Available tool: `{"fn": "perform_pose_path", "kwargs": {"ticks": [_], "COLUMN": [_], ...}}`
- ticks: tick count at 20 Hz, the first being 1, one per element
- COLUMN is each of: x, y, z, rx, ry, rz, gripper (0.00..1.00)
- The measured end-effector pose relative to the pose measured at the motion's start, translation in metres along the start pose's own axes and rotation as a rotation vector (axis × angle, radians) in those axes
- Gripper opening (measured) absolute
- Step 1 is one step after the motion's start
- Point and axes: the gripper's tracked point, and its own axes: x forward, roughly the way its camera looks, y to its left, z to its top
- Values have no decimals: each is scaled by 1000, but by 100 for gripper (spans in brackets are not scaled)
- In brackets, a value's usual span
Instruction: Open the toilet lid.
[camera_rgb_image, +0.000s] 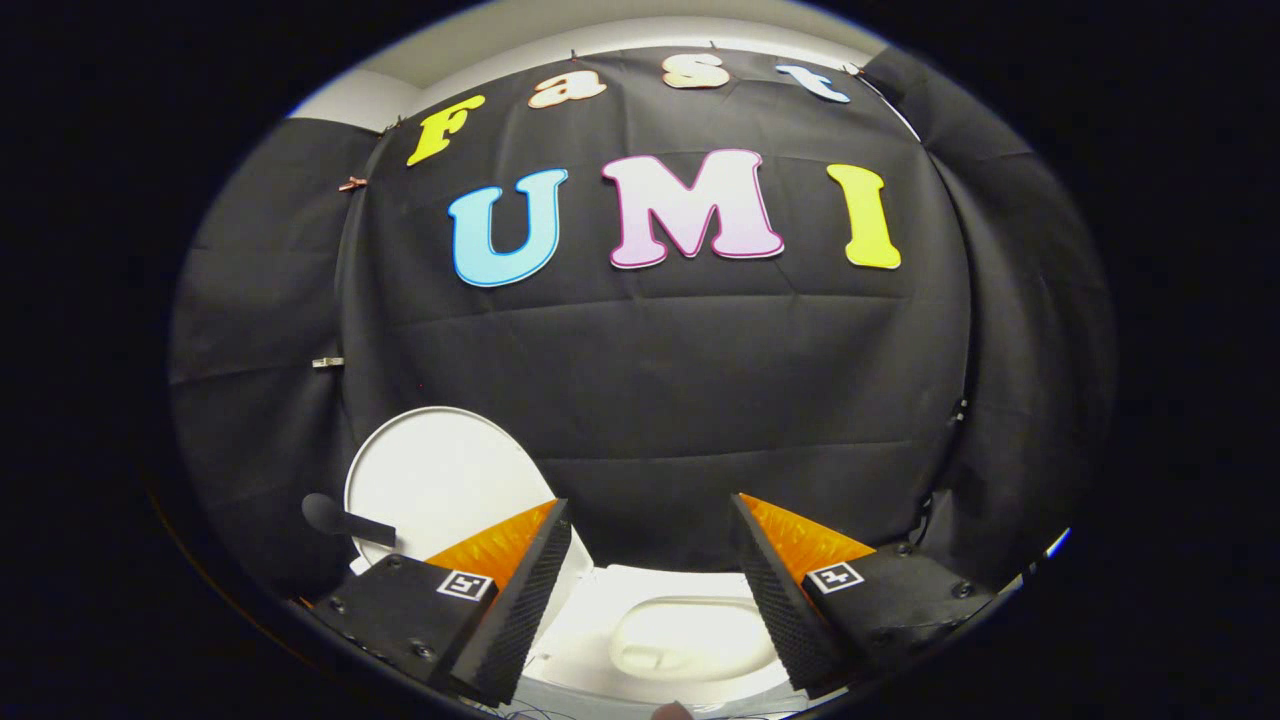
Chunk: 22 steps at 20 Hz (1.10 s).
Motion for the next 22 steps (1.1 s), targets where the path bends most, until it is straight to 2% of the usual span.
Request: {"fn": "perform_pose_path", "kwargs": {"ticks": [6,11,22], "x": [8,12,9], "y": [-33,-52,-48], "z": [-21,-17,-17], "rx": [-5,-9,-22], "ry": [-22,-83,-101], "rz": [-22,-38,-38], "gripper": [98,98,98]}}
